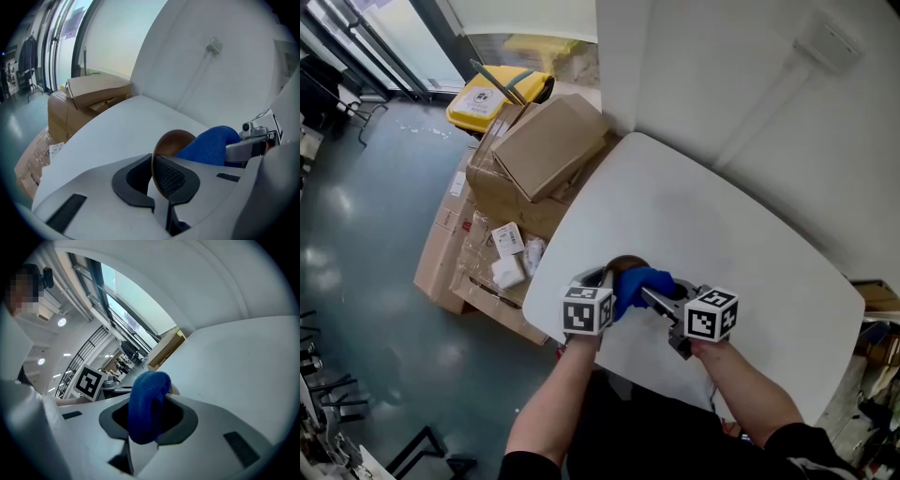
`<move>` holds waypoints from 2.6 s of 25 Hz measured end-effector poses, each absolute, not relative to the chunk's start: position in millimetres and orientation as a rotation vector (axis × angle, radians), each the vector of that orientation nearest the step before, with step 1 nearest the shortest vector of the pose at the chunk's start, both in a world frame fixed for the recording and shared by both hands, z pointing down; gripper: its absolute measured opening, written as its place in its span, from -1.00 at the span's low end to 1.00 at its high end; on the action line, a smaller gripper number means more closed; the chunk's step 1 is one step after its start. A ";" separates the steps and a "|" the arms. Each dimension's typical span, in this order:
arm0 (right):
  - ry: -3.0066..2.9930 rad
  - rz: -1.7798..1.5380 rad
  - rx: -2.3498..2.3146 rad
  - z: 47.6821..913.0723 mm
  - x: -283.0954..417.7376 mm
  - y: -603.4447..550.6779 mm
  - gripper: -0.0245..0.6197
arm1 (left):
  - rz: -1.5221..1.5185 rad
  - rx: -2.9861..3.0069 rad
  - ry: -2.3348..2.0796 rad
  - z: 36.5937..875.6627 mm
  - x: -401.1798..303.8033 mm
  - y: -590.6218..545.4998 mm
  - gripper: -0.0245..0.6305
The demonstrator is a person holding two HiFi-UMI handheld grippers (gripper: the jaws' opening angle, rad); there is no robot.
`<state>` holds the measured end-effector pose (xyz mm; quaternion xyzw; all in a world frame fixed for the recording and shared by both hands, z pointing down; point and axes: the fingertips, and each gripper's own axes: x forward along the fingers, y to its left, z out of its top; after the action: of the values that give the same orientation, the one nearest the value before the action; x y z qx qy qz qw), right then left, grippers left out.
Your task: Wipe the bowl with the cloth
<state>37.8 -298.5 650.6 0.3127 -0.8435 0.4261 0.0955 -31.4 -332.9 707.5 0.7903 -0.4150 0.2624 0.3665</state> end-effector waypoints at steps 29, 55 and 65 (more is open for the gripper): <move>-2.868 0.723 0.978 425.5 -43.5 -235.3 -0.69 | 0.503 2.452 -1.519 435.1 -71.0 -263.9 -0.86; -2.742 0.351 1.102 405.8 -14.1 -211.7 -0.69 | 0.460 2.553 -1.623 373.3 -105.5 -225.6 -0.81; -2.841 0.285 1.165 352.0 -17.9 -209.8 -0.69 | 0.421 2.656 -1.720 336.4 -105.2 -200.1 -0.79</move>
<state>-17.9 -209.8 352.0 0.3777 -0.9208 0.0925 0.0290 -105.2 -200.1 336.4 0.8318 -0.5386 0.1320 -0.0252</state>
